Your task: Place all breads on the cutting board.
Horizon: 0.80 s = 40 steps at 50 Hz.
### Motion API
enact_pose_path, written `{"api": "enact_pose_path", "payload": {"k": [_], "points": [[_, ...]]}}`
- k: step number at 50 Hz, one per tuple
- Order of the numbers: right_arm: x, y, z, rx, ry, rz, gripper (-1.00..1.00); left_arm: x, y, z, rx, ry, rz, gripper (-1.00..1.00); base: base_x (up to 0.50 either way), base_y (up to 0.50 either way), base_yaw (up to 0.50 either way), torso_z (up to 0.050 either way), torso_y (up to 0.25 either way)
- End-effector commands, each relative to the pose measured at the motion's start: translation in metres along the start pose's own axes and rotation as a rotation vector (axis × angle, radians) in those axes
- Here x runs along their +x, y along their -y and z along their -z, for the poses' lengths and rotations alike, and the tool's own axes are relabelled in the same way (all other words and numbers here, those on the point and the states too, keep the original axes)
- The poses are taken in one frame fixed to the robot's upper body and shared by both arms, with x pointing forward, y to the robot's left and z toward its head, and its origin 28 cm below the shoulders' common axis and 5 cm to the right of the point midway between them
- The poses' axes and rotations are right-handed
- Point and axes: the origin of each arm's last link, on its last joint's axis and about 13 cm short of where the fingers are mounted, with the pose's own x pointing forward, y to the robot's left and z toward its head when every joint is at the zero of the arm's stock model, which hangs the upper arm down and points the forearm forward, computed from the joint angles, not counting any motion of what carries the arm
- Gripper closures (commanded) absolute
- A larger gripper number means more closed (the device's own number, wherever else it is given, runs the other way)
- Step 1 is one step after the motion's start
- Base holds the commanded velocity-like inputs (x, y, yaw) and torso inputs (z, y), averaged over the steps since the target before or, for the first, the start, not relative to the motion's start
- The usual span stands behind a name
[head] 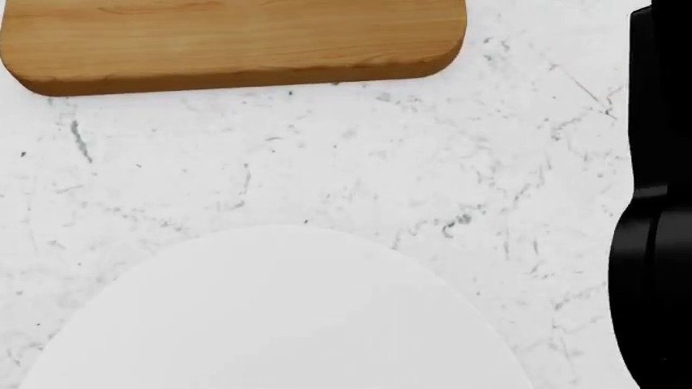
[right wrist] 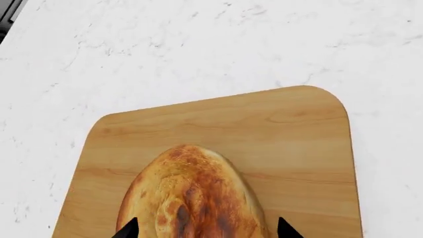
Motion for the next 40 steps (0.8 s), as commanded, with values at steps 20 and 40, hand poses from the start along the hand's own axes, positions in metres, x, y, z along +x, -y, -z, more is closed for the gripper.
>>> {"api": "enact_pose_path", "payload": {"k": [20, 40], "points": [[-0.100, -0.011, -0.047, -0.289, 0.040, 0.232, -1.00, 0.001, 0.007, -0.003, 0.010, 0.012, 0.030, 1.00, 0.00, 0.00, 0.00, 0.000, 0.001], [-0.149, -0.004, -0.042, -0.393, 0.042, 0.285, -1.00, 0.051, 0.027, -0.053, 0.028, 0.017, 0.186, 1.00, 0.00, 0.00, 0.00, 0.000, 0.000]]}}
